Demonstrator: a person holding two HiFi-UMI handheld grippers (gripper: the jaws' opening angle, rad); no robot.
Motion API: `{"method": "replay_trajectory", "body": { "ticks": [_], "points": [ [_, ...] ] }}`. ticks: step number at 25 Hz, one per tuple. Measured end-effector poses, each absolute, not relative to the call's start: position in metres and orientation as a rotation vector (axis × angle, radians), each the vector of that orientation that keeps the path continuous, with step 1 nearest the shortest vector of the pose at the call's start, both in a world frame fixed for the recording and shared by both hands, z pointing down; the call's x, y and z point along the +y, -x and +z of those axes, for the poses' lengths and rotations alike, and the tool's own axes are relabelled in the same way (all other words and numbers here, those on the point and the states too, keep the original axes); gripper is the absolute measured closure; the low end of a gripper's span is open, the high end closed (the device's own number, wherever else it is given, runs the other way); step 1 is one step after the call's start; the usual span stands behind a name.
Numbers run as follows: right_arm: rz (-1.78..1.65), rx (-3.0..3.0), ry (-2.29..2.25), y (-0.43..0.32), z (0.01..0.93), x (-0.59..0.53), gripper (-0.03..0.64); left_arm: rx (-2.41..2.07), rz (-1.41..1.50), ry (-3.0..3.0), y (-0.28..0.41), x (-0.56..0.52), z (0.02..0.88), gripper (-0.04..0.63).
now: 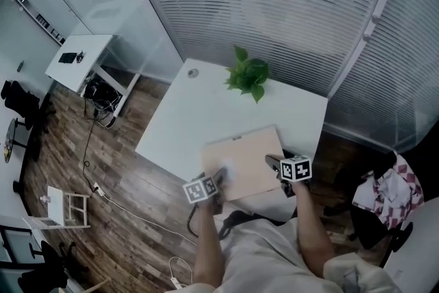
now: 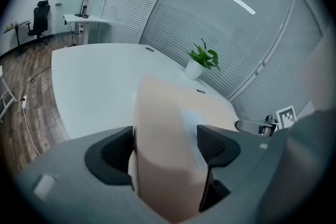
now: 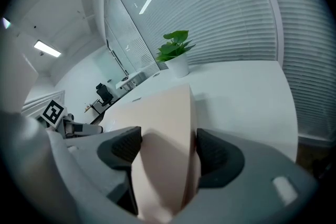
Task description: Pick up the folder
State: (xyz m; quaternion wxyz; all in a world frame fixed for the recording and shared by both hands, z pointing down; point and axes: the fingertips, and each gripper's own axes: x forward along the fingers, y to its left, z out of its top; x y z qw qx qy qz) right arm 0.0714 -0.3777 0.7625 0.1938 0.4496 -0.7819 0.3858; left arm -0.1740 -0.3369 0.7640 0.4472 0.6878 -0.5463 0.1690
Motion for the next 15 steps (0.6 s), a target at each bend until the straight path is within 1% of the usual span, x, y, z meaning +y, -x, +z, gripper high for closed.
{"method": "replay_trajectory", "body": {
  "ticks": [10,15],
  "points": [
    [0.996,-2.198,-1.245,-0.069,0.754,-0.372,0.298,-1.395,0.411,-1.663,0.175,-0.323,0.756,0.227],
    [0.935,-2.247,-1.256,-0.067,0.733,-0.378,0.299,-1.434,0.387,-1.691,0.176,-0.327,0.738,0.226]
  ]
}}
